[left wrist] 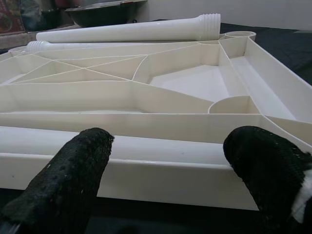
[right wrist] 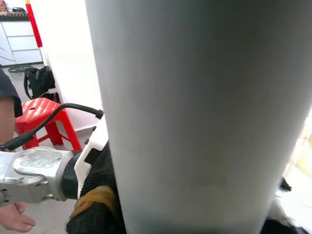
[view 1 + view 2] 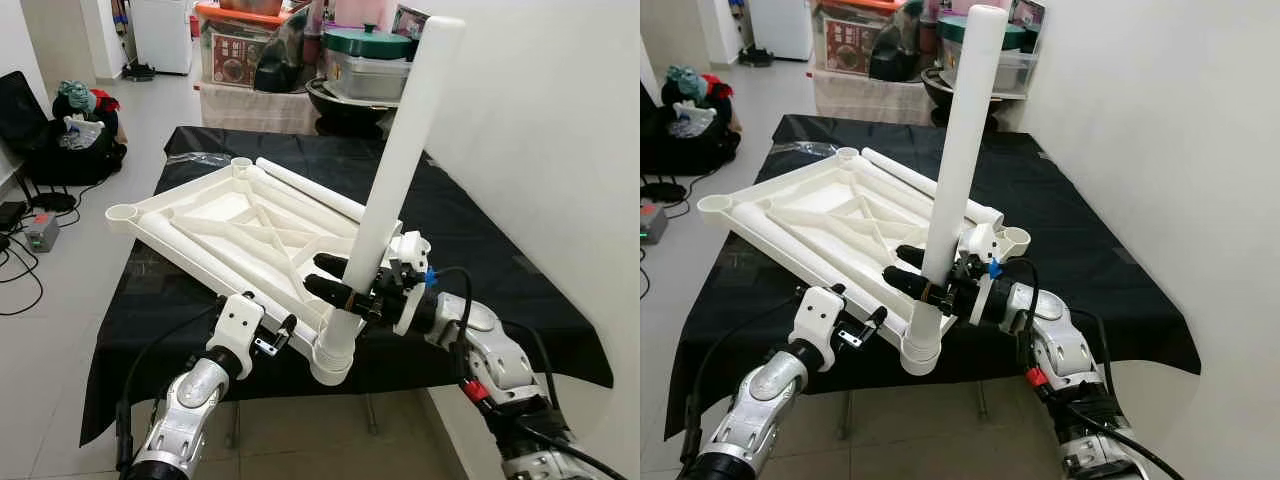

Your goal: Building children table

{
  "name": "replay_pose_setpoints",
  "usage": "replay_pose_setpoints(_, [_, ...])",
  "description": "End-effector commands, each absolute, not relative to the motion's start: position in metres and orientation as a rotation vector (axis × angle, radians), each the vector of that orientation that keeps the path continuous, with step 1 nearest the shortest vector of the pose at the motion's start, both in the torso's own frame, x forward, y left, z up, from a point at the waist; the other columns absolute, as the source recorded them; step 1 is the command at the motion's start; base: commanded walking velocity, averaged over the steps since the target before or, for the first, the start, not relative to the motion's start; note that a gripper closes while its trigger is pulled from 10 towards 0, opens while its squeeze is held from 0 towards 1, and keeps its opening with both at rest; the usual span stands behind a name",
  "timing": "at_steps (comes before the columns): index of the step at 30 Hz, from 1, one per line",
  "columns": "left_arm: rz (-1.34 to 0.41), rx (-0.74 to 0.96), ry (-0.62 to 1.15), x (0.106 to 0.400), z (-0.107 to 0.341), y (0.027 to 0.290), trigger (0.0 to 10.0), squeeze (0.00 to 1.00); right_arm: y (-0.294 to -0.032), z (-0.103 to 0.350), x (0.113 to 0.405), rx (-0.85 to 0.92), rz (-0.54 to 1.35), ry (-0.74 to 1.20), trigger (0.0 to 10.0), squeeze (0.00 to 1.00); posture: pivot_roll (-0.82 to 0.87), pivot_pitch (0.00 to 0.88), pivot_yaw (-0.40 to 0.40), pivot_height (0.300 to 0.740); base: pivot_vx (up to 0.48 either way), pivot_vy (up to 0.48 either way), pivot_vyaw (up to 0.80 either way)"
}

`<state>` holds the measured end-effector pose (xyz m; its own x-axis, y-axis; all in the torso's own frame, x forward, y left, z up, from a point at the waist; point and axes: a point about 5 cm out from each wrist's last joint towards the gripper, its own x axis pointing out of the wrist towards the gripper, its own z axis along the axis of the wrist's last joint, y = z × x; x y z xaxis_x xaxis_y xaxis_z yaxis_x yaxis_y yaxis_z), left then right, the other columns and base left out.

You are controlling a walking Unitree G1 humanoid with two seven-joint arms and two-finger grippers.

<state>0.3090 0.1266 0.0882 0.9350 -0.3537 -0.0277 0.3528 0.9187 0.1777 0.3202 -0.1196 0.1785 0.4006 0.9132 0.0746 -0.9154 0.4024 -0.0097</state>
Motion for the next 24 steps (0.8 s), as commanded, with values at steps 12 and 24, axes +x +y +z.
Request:
replay_pose_setpoints(12, [-0.376, 0.182, 0.025, 0.3074, 0.082, 0.1238, 10.0, 0.0, -0.1148, 0.1375, 0.3096, 0.032, 1.19, 0.129, 10.0, 0.0, 0.07, 0.0, -0.143, 0.74, 0.0, 0.0, 0.0])
replay_pose_setpoints(24, [-0.371, 0.18, 0.029, 0.3067, 0.0808, 0.1249, 10.0, 0.0, -0.1139, 0.1318, 0.315, 0.041, 1.129, 0.172, 10.0, 0.0, 0.07, 0.0, -0.147, 0.74, 0.0, 0.0, 0.0])
